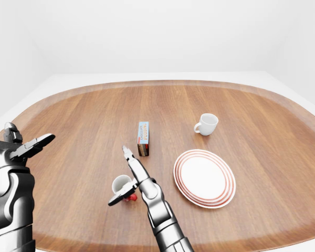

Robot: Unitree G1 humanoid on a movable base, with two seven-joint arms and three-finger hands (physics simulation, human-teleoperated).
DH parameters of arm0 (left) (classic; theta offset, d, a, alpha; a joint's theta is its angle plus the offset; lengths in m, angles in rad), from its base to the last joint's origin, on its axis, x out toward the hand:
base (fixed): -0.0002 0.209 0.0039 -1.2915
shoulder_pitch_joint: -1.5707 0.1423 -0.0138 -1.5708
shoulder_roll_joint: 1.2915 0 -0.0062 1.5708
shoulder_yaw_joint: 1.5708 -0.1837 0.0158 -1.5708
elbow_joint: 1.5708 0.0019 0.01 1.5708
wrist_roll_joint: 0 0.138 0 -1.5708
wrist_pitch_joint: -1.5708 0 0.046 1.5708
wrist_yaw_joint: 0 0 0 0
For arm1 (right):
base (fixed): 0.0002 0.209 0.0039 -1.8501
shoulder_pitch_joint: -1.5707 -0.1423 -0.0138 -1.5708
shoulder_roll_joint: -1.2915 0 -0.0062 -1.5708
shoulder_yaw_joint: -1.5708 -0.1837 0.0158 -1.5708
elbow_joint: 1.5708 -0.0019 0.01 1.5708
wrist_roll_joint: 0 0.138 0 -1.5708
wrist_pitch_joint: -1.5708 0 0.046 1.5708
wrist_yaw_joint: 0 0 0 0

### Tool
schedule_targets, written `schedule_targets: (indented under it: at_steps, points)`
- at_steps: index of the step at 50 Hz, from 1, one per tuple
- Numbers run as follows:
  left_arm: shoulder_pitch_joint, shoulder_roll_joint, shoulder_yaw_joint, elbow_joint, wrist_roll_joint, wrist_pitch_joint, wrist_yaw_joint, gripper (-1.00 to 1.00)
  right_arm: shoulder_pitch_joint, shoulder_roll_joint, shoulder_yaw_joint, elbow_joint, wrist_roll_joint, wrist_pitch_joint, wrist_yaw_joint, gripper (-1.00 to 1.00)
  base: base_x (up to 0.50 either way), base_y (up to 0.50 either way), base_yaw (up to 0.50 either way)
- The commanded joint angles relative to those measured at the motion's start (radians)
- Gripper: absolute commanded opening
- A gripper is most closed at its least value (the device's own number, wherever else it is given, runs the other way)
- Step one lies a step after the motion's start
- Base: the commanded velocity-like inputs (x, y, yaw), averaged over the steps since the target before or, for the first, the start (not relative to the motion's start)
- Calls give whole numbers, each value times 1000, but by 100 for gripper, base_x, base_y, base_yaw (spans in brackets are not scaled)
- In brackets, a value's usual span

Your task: Pick up the red mug and put it on the plate

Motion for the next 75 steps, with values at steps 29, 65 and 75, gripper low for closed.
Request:
schedule_targets:
  at_steps: [29, 65, 75]
  points:
    - [6, -3, 1, -11, -1, 4, 2, 100, -84, 17, -79, 357, 1, -65, 45, 100, 0, 0, 0]
    - [6, -5, -2, -14, -1, 4, 2, 100, -156, 26, -139, 611, 21, -167, 35, 100, 0, 0, 0]
    - [6, -7, -6, -8, 2, -4, 1, 100, -168, 26, -156, 661, 37, -175, 38, 100, 0, 0, 0]
